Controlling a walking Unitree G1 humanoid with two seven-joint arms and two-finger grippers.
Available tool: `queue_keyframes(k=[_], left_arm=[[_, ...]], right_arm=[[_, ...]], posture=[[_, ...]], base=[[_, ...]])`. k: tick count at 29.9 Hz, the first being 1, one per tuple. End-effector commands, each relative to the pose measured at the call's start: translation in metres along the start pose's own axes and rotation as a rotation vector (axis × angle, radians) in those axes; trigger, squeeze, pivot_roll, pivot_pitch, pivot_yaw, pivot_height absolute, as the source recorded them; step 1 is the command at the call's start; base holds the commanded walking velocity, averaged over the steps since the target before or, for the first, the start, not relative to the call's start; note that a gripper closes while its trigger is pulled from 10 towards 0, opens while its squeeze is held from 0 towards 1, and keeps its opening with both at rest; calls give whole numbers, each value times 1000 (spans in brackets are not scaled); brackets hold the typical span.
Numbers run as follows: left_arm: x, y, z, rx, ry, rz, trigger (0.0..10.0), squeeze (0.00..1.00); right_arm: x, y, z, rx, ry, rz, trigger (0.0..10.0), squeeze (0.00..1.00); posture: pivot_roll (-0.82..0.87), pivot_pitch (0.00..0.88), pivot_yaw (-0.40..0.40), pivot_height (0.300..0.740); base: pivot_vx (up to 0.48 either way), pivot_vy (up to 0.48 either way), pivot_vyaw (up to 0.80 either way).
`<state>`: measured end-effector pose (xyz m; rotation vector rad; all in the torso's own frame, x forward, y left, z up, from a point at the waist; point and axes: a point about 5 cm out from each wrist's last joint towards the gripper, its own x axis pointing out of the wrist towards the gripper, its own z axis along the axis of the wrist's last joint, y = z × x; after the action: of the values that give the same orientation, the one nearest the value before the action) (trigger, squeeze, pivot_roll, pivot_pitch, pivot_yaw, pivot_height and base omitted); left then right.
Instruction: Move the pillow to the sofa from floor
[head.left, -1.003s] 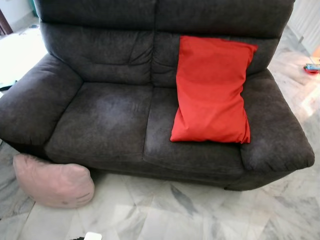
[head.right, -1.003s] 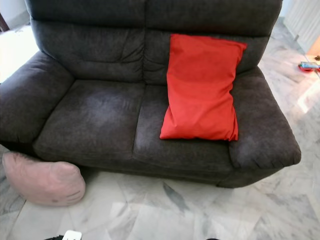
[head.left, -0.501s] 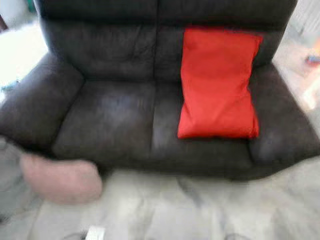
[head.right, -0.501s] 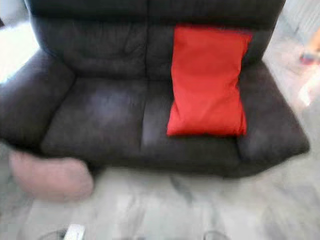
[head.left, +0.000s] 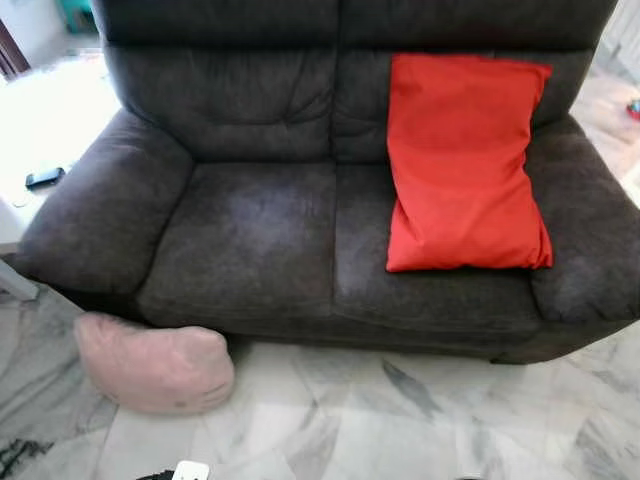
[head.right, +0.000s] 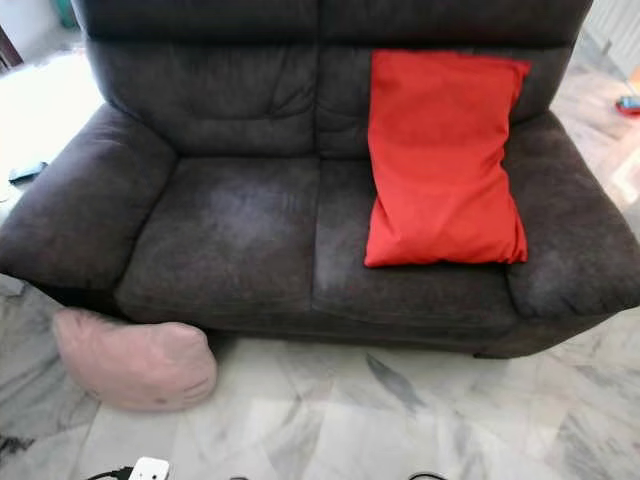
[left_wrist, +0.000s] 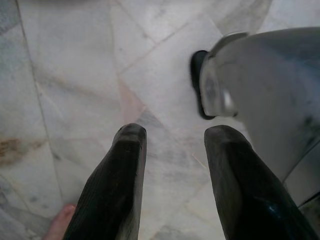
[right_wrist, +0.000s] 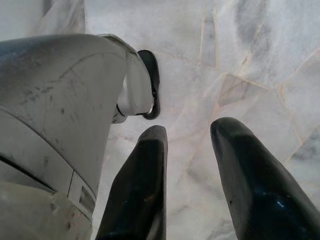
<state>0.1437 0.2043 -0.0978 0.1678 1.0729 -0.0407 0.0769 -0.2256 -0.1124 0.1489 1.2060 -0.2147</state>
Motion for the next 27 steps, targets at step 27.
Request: queue_keyframes(k=[27], left_arm=[[-3,3,-14,-11,47,1,10000,0]], right_arm=[[0,5,-7,-7,23,15,10000,0]], posture=[[33,154,7,740]], base=[[0,307,0]])
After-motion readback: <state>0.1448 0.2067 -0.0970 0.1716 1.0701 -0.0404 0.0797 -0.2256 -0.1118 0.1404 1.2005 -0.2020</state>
